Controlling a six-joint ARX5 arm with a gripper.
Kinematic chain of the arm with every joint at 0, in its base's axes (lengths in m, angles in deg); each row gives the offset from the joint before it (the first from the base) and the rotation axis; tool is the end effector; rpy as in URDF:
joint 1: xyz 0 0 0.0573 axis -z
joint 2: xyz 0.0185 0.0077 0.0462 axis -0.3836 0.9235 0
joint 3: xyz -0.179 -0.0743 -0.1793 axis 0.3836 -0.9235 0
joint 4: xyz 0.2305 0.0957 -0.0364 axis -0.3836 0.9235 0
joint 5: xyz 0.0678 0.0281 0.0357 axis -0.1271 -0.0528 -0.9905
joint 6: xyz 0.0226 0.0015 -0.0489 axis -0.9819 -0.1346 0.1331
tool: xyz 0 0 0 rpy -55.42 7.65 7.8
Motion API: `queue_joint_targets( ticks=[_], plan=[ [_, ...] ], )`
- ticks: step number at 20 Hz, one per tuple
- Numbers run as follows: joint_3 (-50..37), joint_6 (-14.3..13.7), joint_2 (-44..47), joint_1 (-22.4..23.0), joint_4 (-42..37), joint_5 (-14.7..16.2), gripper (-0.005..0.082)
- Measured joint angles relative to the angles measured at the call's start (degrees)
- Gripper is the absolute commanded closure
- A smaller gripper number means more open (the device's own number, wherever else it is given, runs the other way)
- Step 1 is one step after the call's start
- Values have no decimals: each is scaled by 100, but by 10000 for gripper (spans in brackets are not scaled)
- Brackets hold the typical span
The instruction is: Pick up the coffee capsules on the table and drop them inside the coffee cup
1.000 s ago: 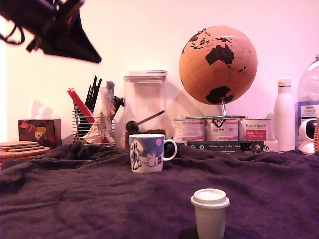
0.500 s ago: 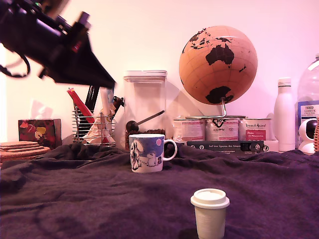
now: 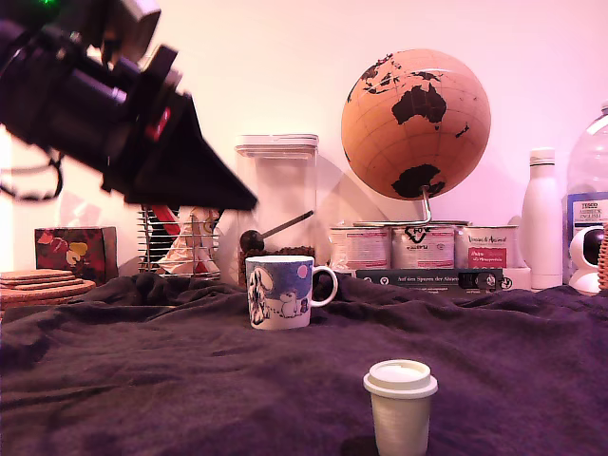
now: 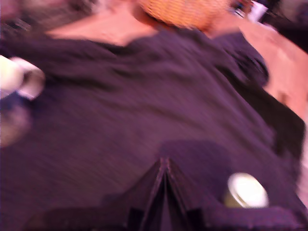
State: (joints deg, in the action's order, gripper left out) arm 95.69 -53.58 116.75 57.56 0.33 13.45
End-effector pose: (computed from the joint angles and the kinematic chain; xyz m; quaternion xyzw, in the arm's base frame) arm 0.1956 -0.1536 0.1879 0.0165 0.2517 -0.5064 0.8246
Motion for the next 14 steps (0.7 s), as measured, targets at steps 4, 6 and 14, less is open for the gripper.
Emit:
queue_joint_targets(
  ticks=[4, 6, 14],
  plan=[
    [-254, 0, 0, 245, -131, 48, 788],
    [-352, 0, -2, 376, -413, 120, 788],
    [-1285, 0, -944, 688, -680, 168, 788]
  ],
)
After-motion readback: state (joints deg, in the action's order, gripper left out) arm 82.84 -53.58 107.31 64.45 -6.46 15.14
